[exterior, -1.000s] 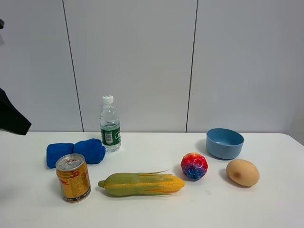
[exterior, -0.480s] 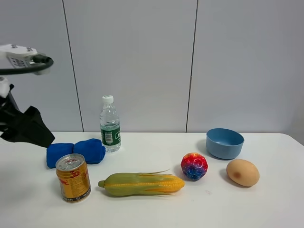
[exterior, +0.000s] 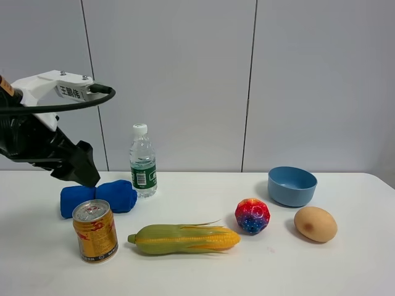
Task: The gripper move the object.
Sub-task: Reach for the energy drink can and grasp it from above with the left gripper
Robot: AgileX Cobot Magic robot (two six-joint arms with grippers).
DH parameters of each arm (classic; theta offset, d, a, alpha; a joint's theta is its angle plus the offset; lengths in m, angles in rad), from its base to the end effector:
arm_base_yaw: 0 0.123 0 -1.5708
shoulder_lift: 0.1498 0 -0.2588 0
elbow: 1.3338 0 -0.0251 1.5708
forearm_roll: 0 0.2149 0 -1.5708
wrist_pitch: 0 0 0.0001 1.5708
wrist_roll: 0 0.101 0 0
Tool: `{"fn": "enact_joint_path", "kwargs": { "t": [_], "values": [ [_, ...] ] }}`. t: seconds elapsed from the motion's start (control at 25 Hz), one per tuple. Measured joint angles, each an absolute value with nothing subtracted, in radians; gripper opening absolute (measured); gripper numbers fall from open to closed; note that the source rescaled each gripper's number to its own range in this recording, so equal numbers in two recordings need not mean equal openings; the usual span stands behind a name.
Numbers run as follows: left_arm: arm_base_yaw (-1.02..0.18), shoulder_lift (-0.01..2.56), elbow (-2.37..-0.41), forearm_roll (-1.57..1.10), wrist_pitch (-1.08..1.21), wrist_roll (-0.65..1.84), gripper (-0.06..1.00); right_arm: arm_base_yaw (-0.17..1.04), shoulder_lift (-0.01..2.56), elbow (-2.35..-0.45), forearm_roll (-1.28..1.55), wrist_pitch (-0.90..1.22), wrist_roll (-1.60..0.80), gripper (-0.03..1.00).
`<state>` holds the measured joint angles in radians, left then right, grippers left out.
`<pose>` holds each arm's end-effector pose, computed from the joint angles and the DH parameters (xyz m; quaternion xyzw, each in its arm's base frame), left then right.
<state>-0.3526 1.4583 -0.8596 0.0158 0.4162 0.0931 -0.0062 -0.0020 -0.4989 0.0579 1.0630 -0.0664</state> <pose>0.2534 -0.0926 0.2174 0.2154 0.9240 -0.0356 0.3141 -0.0014 0.0051 0.2551 -0.0268 0.8528 0.0100 0.5214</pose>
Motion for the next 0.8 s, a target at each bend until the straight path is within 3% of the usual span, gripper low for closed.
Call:
{"fn": "enact_joint_path", "kwargs": {
  "t": [0.8],
  "values": [
    [-0.354, 1.613, -0.860, 0.000, 0.406, 0.066, 1.00, -0.006, -0.002, -0.499, 0.058, 1.063, -0.066, 1.00]
  ]
}}
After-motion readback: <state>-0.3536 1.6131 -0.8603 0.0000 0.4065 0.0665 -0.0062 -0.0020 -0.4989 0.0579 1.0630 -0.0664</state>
